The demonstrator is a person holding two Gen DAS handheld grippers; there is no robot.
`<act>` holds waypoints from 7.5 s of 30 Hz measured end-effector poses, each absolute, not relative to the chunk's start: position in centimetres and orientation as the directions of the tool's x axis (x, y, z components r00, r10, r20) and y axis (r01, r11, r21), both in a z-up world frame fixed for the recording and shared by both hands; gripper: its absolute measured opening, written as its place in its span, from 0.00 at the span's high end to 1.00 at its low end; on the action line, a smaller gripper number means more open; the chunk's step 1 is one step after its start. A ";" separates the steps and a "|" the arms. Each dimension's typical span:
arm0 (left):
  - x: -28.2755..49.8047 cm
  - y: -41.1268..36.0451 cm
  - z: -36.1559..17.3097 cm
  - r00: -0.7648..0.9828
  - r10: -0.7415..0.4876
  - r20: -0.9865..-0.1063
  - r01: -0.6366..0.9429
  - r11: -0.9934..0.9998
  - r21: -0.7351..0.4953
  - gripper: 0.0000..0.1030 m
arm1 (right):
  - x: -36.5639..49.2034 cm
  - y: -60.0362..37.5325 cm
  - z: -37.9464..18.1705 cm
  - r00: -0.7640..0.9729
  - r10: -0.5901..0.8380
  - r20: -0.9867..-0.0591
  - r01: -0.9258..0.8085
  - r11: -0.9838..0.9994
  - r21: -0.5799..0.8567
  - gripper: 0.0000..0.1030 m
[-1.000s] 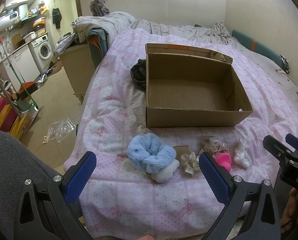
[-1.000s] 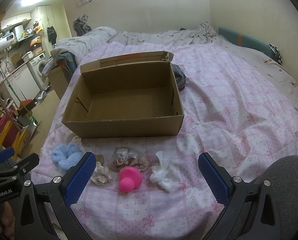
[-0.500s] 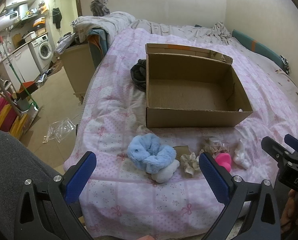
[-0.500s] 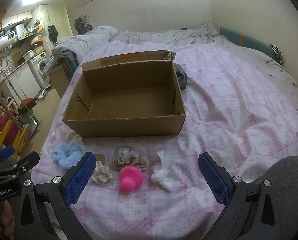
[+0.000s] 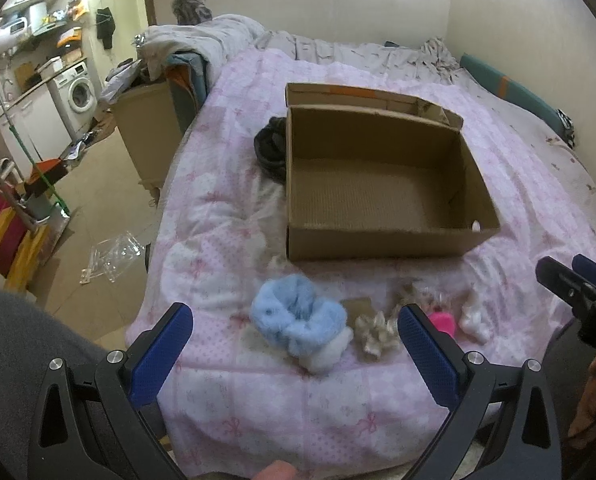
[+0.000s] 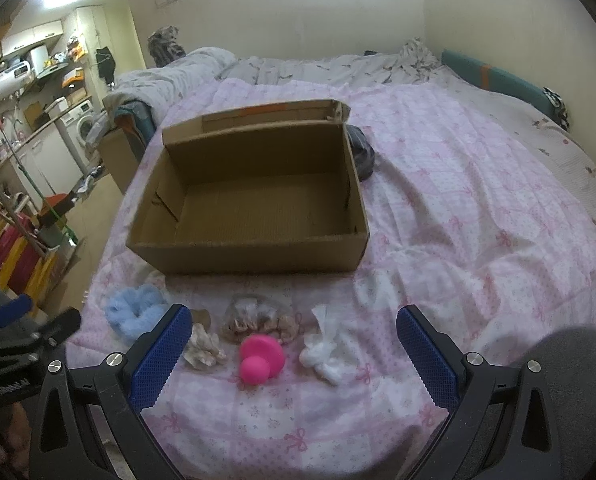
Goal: Organize soft objects
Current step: 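Grasp the blue scrunchie with the left tool while the right tool grasps the white cloth, then carry the blue scrunchie and white cloth into the box with both tools, then open the left tool and right tool, releasing both items in the box, then lower the left tool and grasp the tan cylinder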
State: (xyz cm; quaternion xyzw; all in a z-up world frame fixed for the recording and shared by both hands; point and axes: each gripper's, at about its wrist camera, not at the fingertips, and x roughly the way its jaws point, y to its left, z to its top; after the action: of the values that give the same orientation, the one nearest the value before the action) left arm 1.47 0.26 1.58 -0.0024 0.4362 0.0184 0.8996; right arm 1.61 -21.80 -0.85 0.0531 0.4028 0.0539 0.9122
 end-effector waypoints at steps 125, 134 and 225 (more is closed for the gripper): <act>21.8 -7.8 -5.4 0.598 -0.016 -0.801 0.180 0.977 0.115 0.66 | 17.1 -23.7 -7.3 0.437 0.366 -0.822 -0.096 0.927 0.362 0.75; 21.9 -7.3 -5.8 0.566 -0.016 -0.824 0.157 0.984 0.088 0.65 | 16.9 -23.9 -7.5 0.434 0.364 -0.825 -0.079 0.927 0.367 0.76; 9.3 4.3 -2.7 0.507 -0.011 -0.862 -0.078 0.995 -0.058 0.00 | 7.0 -24.9 -4.4 0.548 0.225 -0.805 -0.021 0.967 0.256 0.00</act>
State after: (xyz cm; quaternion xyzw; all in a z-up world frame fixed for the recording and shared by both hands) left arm 9.29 4.29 -2.74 -0.0446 0.4960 0.0195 0.8670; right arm 7.02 -24.94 -4.41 0.1085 0.4700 0.0705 0.8731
